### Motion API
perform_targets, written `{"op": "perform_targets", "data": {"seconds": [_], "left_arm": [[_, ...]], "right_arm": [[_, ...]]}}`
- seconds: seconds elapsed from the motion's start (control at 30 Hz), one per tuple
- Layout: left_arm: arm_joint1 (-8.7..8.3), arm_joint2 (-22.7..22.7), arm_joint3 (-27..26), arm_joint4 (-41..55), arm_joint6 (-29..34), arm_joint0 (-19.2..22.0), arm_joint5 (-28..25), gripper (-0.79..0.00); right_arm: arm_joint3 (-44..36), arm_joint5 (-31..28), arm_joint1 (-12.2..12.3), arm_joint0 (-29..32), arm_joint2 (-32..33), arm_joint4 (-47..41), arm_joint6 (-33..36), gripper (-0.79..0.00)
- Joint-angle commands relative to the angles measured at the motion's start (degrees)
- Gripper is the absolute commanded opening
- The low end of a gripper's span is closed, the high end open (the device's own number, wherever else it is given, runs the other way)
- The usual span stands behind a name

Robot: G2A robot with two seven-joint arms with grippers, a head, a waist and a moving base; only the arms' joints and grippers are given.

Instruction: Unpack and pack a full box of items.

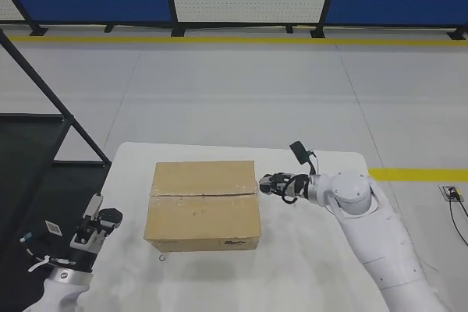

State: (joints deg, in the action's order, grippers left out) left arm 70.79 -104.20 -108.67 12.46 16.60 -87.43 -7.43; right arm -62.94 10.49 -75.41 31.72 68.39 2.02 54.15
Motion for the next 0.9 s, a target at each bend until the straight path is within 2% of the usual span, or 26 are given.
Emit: {"op": "perform_targets", "data": {"seconds": [0.0, 0.13, 0.17, 0.2, 0.23, 0.4, 0.43, 0.5, 0.6, 0.7, 0.8, 0.87], "left_arm": [[-0.03, -0.1, 0.3, 0.2, 0.0, 0.3, 0.1, 0.0], [-0.13, -0.9, 0.9, 0.9, -0.1, 1.2, 0.6, 0.0], [-0.17, -1.2, 0.9, 1.0, -0.1, 1.5, 0.8, 0.0], [-0.22, -1.5, 1.0, 1.3, 0.1, 1.8, 1.0, 0.0], [-0.28, -1.8, 1.1, 1.5, 0.3, 2.1, 1.2, 0.0], [-0.51, -2.9, 1.7, 1.8, 0.9, 3.5, 2.1, 0.0], [-0.5, -2.9, 1.7, 1.8, 0.9, 3.5, 2.1, -0.001], [-0.52, -3.0, 1.7, 1.8, 0.9, 3.5, 2.2, -0.001], [-0.51, -2.9, 1.7, 1.8, 0.9, 3.5, 2.2, -0.001], [-0.51, -2.9, 1.7, 1.8, 0.9, 3.5, 2.1, 0.0], [-0.51, -2.9, 1.7, 1.8, 0.9, 3.5, 2.1, -0.001], [-0.51, -2.9, 1.7, 1.8, 0.9, 3.5, 2.1, -0.001]], "right_arm": [[-0.2, -0.7, 0.3, 0.4, 1.7, -1.1, -1.5, -0.785], [-1.8, -2.3, 1.1, 2.1, 5.3, -3.2, -2.7, -0.785], [-2.3, -2.6, 1.3, 2.6, 5.9, -3.8, -3.2, -0.699], [-2.9, -2.9, 1.4, 3.1, 6.6, -4.2, -4.0, -0.419], [-3.4, -3.4, 1.5, 3.6, 7.2, -4.8, -4.7, 0.0], [-3.8, -4.1, 1.6, 4.1, 7.8, -5.8, -5.0, 0.0], [-3.8, -4.2, 1.6, 4.1, 7.8, -5.8, -5.1, -0.491], [-3.8, -4.1, 1.6, 4.1, 7.8, -5.8, -5.0, -0.36], [-3.8, -4.1, 1.6, 4.1, 7.8, -5.8, -5.0, -0.208], [-3.8, -4.1, 1.6, 4.1, 7.8, -5.8, -5.0, -0.089], [-3.8, -4.1, 1.6, 4.1, 7.8, -5.8, -5.0, -0.023], [-3.8, -4.1, 1.6, 4.1, 7.8, -5.8, -5.0, -0.006]]}}
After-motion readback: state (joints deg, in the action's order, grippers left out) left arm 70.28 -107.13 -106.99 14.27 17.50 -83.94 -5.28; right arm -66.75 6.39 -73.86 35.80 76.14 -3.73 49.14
